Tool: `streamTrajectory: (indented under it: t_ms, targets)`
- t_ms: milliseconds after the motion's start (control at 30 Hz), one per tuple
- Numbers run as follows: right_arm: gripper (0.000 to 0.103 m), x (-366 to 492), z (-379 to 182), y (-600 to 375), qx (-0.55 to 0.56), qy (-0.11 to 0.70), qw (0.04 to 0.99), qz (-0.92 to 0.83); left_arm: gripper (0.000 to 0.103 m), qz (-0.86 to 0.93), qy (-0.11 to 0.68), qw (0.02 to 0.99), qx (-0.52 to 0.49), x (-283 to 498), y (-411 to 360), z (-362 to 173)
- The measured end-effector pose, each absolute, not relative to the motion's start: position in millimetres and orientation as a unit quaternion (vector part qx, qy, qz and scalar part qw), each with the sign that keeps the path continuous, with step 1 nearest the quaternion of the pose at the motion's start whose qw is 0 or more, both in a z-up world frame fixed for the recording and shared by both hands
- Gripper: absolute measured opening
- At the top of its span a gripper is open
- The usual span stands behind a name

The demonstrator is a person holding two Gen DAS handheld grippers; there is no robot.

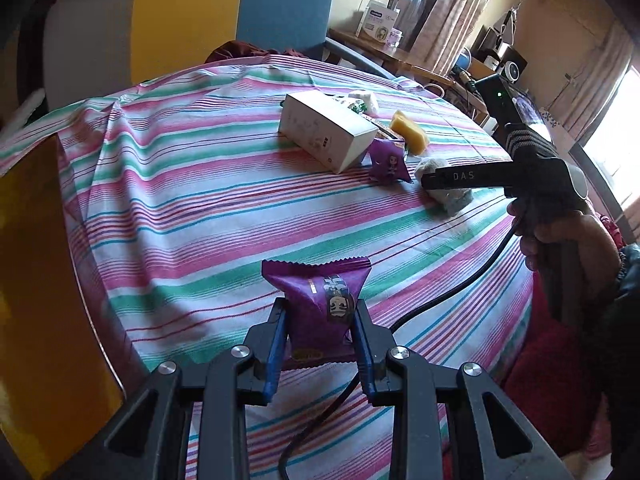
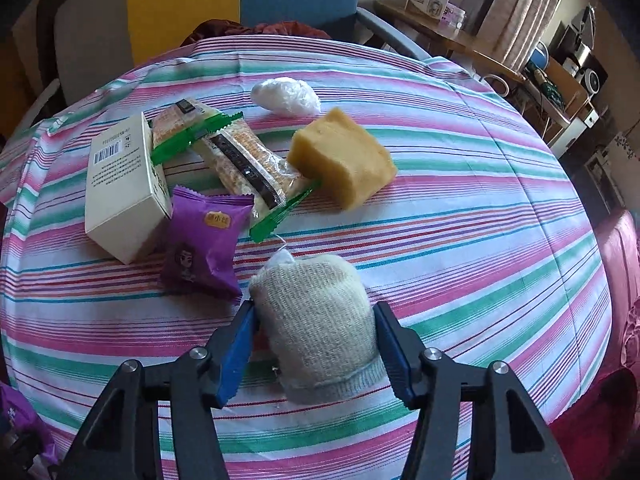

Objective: Organize objects
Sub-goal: 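Lift the purple packet with the left tool while the right grasps the white sock roll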

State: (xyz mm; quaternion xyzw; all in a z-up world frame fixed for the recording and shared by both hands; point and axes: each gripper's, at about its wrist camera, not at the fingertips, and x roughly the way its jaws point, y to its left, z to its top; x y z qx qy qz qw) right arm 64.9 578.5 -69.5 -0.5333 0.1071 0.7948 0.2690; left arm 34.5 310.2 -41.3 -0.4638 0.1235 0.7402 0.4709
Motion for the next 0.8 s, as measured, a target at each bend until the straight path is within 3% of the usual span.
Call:
streamTrajectory:
  t_ms: [367, 800]
  targets:
    - [0.059, 60.8, -72.0, 580.4, -0.538, 0.104, 0.268, 0.793, 0.030, 0.752, 0.120, 0.467, -0.451, 44.9, 295.0, -32.4]
    - [0.058, 58.4, -73.9, 572.3, -0.544, 0.076, 0.274, 0.789, 0.029, 0.788, 0.034, 0.427, -0.443, 3.3, 229.9, 6.9]
